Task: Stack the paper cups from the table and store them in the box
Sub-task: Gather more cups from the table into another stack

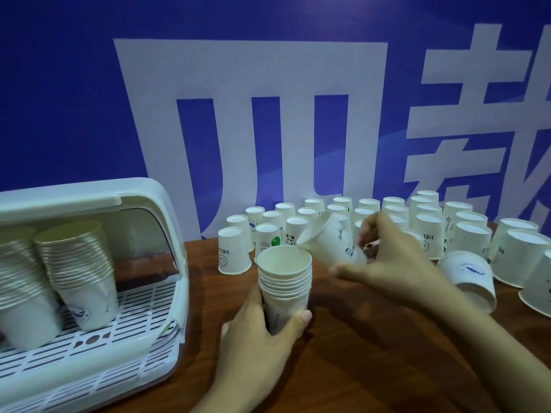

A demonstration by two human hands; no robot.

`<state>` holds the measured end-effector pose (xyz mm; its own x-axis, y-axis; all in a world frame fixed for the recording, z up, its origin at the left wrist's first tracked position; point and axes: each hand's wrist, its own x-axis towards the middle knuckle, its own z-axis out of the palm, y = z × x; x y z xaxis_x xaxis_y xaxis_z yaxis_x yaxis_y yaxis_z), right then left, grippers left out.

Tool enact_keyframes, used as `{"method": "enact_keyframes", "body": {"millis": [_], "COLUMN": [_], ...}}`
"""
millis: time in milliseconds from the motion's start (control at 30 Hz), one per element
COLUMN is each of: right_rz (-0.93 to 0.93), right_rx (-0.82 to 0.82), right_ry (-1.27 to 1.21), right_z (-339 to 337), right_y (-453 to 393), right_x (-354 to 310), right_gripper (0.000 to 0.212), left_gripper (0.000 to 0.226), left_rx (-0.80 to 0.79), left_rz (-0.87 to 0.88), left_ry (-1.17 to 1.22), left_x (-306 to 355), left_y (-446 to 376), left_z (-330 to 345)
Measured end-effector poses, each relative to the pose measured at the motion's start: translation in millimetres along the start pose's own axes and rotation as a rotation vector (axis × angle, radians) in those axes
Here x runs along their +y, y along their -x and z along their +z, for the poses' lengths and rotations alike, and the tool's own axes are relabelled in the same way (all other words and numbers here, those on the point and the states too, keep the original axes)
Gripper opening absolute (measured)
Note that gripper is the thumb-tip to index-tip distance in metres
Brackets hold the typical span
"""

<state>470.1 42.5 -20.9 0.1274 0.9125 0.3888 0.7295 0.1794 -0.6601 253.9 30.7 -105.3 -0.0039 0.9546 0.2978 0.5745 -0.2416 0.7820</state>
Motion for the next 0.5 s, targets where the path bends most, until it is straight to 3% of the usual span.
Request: {"method": "enact_keyframes", "body": {"millis": [133,200,333,400,500], "right_rz": [-0.007,-0.014,-0.070,-0.104,-0.149], "right_rx": [-0.299,-0.184,0.213,0.203,0.145], "right_ry": [0.340,0.286,-0.214,-0.410,-0.473], "right_z": [21.0,18.7,6.0,8.3,24.5], "right_y": [3.5,0.4,-1.5,2.6,11.2], "right_x": [5.4,8.6,1.4,-5.4,-14.1], "right_gripper": [0.066,0.050,0.041,0.050,0.048], "left_gripper": [0.052,0.050,0.042,0.042,0.043], "left_rx": [0.009,0.006,-0.007,-0.014,-0.060], "left_rz": [0.001,-0.005,-0.010,0.006,0.022], "left_ry": [-0.002,0.002,-0.022,-0.049,-0.053], "left_x": [-2.5,-2.6,0.5,1.6,3.0], "left_y": [0.1,0.7,1.6,1.4,2.0], "left_z": [1.2,1.1,0.0,-0.6,-1.4]}}
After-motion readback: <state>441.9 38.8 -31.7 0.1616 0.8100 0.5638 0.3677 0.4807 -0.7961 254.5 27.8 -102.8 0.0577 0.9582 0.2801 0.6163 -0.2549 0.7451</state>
